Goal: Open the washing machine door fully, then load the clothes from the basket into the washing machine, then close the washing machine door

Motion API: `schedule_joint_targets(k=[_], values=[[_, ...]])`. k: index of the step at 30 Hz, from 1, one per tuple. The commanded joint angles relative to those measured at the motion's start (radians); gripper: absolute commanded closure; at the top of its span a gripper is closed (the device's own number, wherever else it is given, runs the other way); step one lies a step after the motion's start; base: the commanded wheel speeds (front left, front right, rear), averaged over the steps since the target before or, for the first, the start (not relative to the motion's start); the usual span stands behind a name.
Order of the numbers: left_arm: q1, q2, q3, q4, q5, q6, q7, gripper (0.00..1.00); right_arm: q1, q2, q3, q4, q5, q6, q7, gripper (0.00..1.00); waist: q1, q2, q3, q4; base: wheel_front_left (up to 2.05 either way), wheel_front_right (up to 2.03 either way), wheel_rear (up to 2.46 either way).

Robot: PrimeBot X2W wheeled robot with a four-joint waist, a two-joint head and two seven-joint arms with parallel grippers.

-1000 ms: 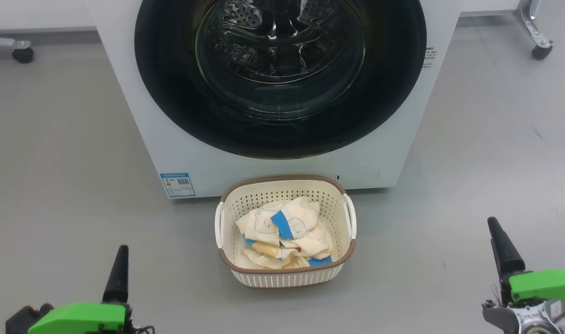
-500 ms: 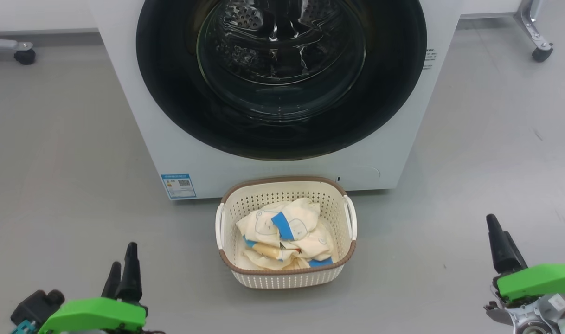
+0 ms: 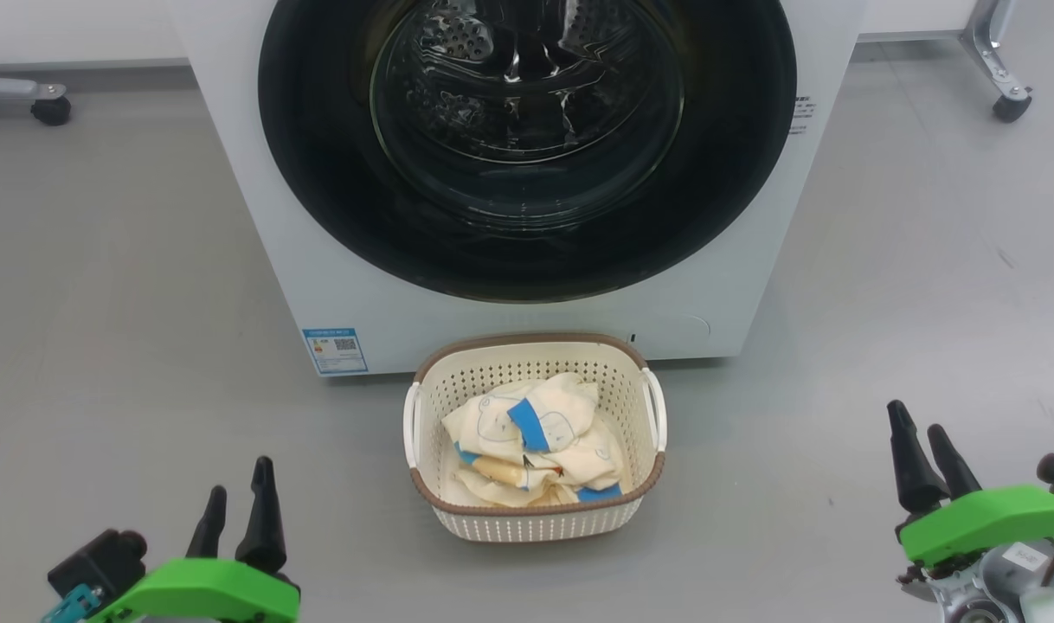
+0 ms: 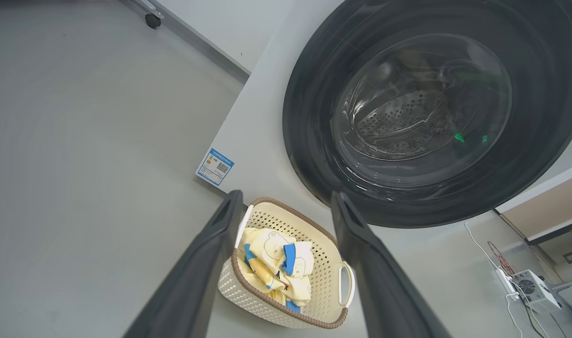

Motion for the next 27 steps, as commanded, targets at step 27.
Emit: schedule_joint_targets(k=[27], values=[[-0.046, 0.033, -0.046, 0.002, 0.333, 0.071, -0.074, 0.0, -0.025, -0.025, 0.035, -0.106, -0.379, 0.0, 0.006, 0.0, 0.0, 0.0, -0.013, 0.003, 0.0, 0.0, 0.0]])
